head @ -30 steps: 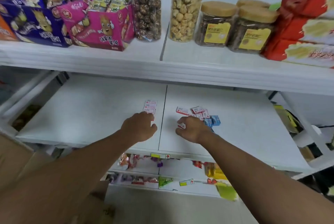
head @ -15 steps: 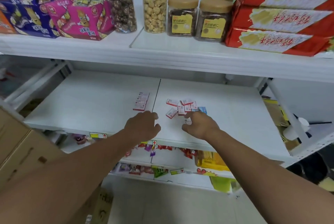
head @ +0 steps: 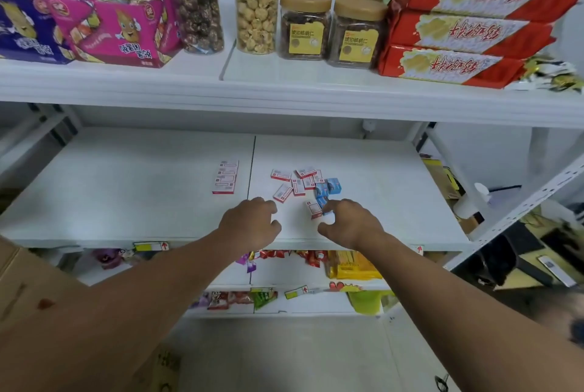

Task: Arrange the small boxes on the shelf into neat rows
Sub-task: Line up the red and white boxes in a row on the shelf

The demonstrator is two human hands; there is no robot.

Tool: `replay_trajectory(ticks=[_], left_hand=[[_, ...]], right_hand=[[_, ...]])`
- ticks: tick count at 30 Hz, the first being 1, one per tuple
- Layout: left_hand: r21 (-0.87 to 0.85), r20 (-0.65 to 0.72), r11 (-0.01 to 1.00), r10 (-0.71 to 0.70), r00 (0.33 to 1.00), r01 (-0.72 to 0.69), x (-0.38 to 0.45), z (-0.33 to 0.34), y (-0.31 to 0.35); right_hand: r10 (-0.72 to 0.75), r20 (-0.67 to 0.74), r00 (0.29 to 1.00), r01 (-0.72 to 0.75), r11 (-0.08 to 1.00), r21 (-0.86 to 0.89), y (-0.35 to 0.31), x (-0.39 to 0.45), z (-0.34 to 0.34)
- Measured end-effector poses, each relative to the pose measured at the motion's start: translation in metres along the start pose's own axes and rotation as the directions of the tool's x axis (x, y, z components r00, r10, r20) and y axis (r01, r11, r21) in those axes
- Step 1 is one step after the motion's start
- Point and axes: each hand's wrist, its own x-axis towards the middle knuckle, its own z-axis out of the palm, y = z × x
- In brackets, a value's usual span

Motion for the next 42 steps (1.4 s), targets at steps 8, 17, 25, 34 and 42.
replay_trajectory(ticks=[8,17,25,34,42], left_hand=[[-0.024,0.015,0.998,0.058,0.998,-0.058,0.003,0.000,-0.001],[0.025,-0.031,0.998,0.052,0.998,-0.051,0.017,-0.011,0.007],[0.032,-0.050,0.999,-0.032,0.998,0.034,0.035,-0.002,0.029],[0.000,0.014,0.979,-0.203,0.979,0.203,0.056,0.035,0.075],[0.029,0.048,0.960,-0.279,0.959,0.278,0.065,0.048,0.088]], right_hand=[[0.029,-0.029,0.999,-0.030,0.999,-0.045,-0.006,-0.015,0.001],[-0.002,-0.073,0.997,0.002,1.000,-0.005,-0.001,-0.001,-0.010],[-0.099,-0.019,0.995,0.100,0.995,0.014,0.029,0.034,-0.021],[-0.227,0.080,0.970,0.225,0.974,0.041,0.092,0.073,-0.017],[-0.269,0.155,0.950,0.255,0.961,0.108,0.108,0.092,-0.012]])
